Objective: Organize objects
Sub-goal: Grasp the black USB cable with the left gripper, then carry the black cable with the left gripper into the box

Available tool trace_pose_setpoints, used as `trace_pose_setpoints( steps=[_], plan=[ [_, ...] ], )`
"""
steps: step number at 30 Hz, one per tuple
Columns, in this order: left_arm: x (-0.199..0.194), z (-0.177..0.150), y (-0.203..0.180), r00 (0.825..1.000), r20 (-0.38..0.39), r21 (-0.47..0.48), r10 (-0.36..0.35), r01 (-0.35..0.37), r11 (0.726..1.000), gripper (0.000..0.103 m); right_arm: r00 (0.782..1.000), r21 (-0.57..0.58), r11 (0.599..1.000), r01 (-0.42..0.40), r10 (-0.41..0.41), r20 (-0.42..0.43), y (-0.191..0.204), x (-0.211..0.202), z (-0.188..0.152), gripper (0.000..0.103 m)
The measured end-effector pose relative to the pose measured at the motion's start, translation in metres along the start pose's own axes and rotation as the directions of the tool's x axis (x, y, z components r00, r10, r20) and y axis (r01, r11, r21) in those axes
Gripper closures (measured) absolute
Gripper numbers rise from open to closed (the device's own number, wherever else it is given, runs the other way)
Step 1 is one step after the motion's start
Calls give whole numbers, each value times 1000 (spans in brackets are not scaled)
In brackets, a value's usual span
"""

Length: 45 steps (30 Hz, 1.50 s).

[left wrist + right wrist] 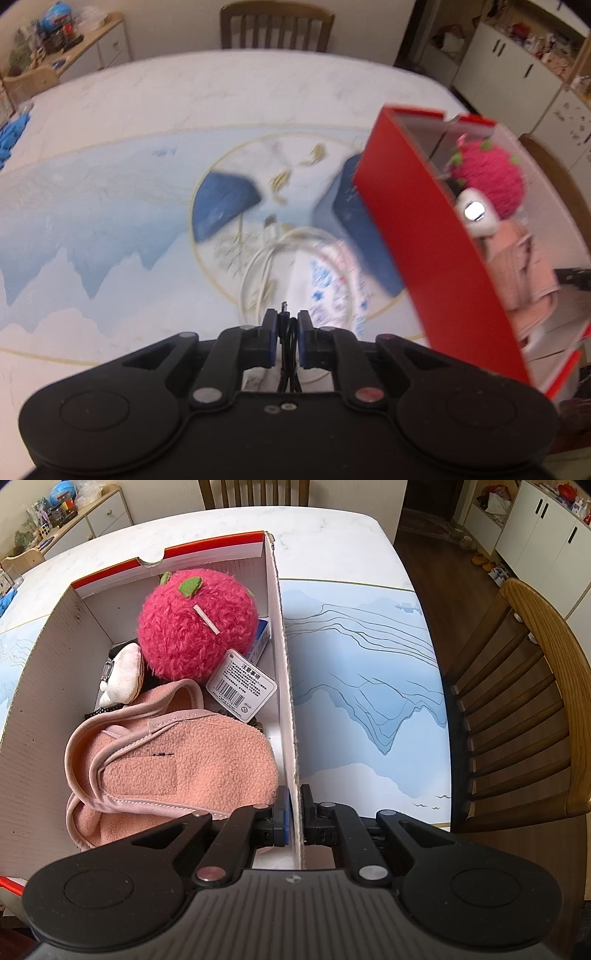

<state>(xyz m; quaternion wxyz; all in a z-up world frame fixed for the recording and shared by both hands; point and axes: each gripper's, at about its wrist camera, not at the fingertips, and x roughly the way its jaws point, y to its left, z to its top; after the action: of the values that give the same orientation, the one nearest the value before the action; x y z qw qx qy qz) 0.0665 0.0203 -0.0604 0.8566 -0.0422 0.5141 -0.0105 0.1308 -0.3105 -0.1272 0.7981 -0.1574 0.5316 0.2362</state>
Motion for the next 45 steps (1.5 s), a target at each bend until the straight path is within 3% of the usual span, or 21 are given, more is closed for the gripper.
trace_pose_setpoints(
  steps=[10,21,35,42,45],
  plan=[
    [-57,39,-23,982,154,64,-106,98,993,96,1000,-6,1000,2,-2,4,1,1,0,99],
    [-116,79,-51,935,282,163,-217,176,971,96,1000,-14,1000,2,-2,13,2,1,-2,99],
    [-107,87,-131,908,210,345,-363,278,896,96,1000,-27,1000,-4,4,21,1,1,-2,99],
    [-117,93,-154,873,213,390,-438,335,858,96,1000,-29,1000,-6,7,22,1,1,-3,99],
    [-112,96,-161,870,192,397,-454,354,847,96,1000,-30,1000,-7,8,22,1,1,-3,99]
  ],
)
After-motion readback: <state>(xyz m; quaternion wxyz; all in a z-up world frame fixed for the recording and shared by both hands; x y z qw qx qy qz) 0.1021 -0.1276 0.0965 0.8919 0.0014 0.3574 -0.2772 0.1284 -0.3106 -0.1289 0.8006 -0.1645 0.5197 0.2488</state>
